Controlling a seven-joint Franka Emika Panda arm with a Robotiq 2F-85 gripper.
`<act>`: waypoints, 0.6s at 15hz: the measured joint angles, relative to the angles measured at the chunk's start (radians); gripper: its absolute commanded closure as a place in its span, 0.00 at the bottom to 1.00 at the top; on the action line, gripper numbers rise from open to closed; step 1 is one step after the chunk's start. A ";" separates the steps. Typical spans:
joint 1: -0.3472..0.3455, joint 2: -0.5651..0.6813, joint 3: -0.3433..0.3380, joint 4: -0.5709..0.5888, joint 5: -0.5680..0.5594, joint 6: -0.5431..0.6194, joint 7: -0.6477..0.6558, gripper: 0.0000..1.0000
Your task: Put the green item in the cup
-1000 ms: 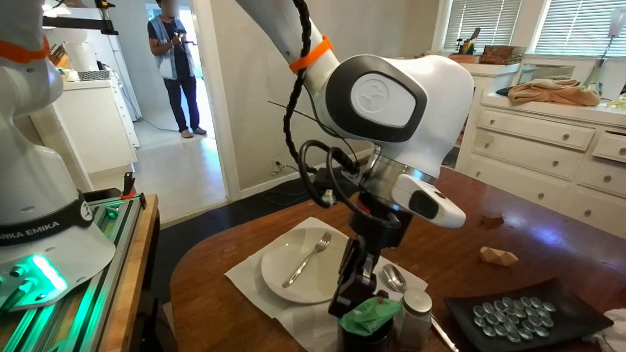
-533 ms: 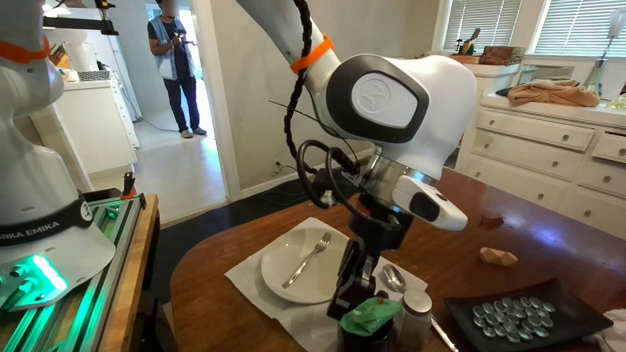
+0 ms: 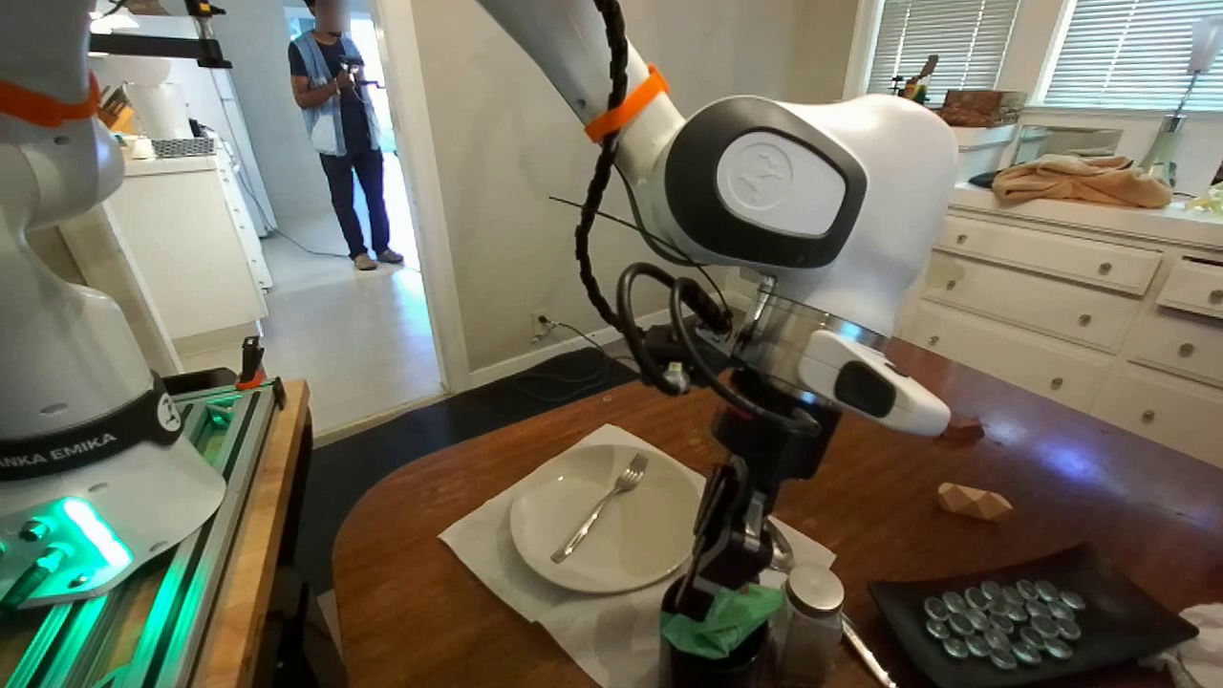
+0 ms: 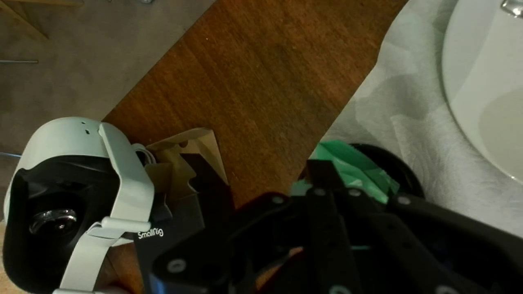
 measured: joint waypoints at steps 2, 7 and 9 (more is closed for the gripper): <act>0.000 0.017 0.000 0.022 0.000 0.000 0.011 1.00; -0.001 0.059 -0.004 0.050 0.000 0.004 0.036 1.00; -0.001 0.076 -0.002 0.049 0.001 0.009 0.036 1.00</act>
